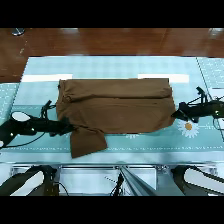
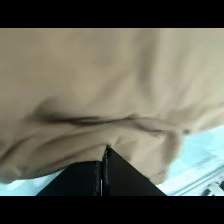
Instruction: Fold the shirts.
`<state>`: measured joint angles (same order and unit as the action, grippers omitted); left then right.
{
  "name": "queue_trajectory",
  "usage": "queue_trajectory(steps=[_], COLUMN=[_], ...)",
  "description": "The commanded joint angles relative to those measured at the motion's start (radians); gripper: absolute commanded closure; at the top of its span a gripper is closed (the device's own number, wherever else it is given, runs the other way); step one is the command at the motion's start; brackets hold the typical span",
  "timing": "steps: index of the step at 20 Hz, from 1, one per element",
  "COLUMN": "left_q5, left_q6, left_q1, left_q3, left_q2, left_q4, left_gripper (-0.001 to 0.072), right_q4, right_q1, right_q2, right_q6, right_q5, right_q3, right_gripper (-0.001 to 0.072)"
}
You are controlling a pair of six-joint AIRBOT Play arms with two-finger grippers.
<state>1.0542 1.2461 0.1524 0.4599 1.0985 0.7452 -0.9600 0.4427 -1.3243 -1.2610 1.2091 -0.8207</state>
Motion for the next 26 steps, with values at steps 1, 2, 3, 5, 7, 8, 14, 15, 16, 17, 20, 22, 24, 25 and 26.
queue_trajectory(steps=[1,2,3,5,7,8,14,15,16,17,20,22,24,25,26], left_q5=[0.039,0.037,0.03,0.028,0.031,0.04,0.175,0.181,0.18,0.169,0.124,0.135,0.206,0.264,0.323], left_q6=[-0.022,-0.011,-0.011,-0.01,0.047,0.066,0.176,0.185,0.185,0.184,0.177,0.177,0.18,0.229,0.267], left_q1=[0.053,0.064,0.068,0.068,0.066,0.064,0.037,0.03,0.025,0.022,0.023,0.027,0.064,0.098,0.135], left_q3=[0.151,0.212,0.267,0.388,0.525,0.598,0.949,0.985,1.009,1.025,1.038,1.039,1.076,1.104,1.123], left_q2=[0.003,0.013,0.032,0.111,0.215,0.272,0.608,0.649,0.679,0.703,0.741,0.747,0.745,0.741,0.729], left_q4=[-0.005,-0.006,-0.018,-0.055,-0.082,-0.085,-0.084,-0.084,-0.084,-0.084,-0.084,-0.084,-0.04,0.016,0.073], left_gripper=[0.0686,0.0686,0.0687,0.0686,0.0686,0.0686,0.0687,0.0687,0.0687,0.0687,0.0685,0.0319,0.0014,0.0014,0.0015], right_q4=[0.017,0.031,0.056,0.103,0.171,0.21,0.317,0.317,0.316,0.324,0.345,0.345,0.344,0.344,0.344], right_q1=[-0.006,-0.006,-0.006,-0.006,-0.006,-0.006,-0.062,-0.072,-0.079,-0.079,-0.078,-0.078,-0.06,-0.039,-0.011], right_q2=[-0.001,-0.001,-0.001,-0.001,-0.01,-0.032,-0.288,-0.341,-0.389,-0.435,-0.525,-0.548,-0.545,-0.542,-0.54], right_q6=[0.006,0.006,0.006,0.006,0.021,0.033,0.05,0.027,0.003,-0.014,-0.051,-0.054,-0.024,-0.024,-0.025], right_q5=[0.013,0.01,0.001,-0.027,-0.077,-0.085,-0.093,-0.093,-0.092,-0.091,-0.091,-0.096,-0.083,-0.061,-0.031], right_q3=[-0.119,-0.154,-0.186,-0.225,-0.246,-0.264,-0.478,-0.528,-0.571,-0.611,-0.673,-0.678,-0.679,-0.682,-0.687], right_gripper=[0.0675,0.0675,0.0675,0.0675,0.0675,0.0675,0.0675,0.0675,0.0675,0.0675,0.0674,0.0436,0.0082,0.0083,0.0083])
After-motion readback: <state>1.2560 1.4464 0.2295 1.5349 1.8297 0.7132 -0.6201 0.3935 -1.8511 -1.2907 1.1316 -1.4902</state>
